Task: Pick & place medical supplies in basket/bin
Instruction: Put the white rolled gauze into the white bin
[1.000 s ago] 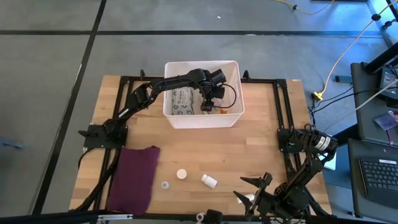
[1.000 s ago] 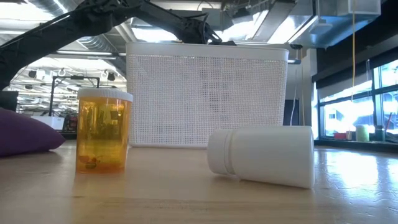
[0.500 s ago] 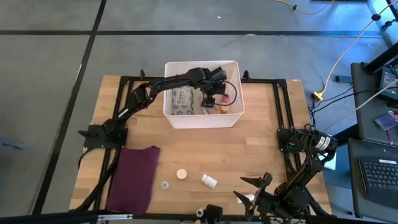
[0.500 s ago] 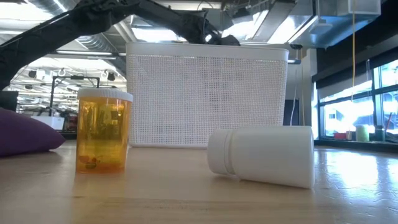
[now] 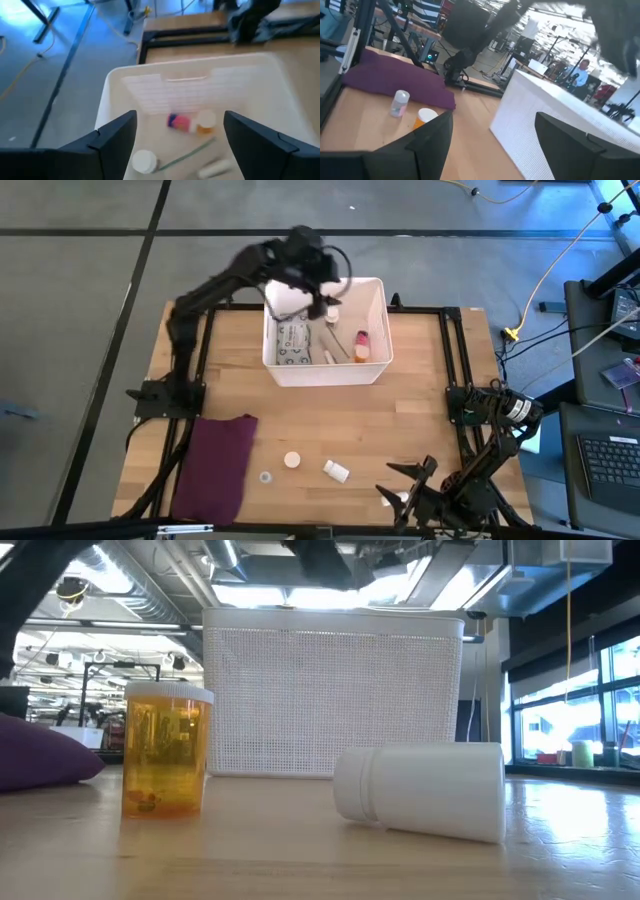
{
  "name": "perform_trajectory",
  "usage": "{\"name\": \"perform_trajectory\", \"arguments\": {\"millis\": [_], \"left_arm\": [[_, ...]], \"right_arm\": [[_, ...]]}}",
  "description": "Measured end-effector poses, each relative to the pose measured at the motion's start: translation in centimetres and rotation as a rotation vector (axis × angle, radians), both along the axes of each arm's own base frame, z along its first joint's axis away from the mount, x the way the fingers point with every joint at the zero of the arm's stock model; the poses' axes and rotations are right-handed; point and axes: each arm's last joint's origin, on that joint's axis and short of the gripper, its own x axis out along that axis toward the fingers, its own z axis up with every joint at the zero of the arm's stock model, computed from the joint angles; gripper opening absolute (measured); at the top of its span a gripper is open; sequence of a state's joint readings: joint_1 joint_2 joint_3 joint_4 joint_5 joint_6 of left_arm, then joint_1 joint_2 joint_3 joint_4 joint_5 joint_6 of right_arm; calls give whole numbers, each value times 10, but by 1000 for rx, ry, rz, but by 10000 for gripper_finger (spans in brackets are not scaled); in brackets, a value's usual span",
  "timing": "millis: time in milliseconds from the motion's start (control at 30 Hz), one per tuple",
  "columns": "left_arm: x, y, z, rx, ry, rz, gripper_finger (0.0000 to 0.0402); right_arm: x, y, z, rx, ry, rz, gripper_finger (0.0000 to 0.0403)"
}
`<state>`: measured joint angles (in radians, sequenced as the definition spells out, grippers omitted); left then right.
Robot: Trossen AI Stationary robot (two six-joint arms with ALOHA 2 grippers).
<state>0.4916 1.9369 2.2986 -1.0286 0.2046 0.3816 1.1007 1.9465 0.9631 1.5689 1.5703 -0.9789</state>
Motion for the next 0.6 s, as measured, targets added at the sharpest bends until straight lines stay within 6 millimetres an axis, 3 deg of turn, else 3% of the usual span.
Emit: {"name": "perform_trajectory", "arguments": {"millis": [167,267,433,600], "left_arm": [[-38,-18,32,-24,-37,13,291],[-53,-32,38,-29,-43,35,291],[-88,-56,31,-2,-73,125,291],[-136,-87,6,18,-281,136,291]], "right_arm": [[0,-3,-4,88,-45,-4,282],[4,-5,-4,133,-69,-15,282],[11,-10,-4,202,-108,-40,282],[14,-12,-4,247,-133,-50,282]]}}
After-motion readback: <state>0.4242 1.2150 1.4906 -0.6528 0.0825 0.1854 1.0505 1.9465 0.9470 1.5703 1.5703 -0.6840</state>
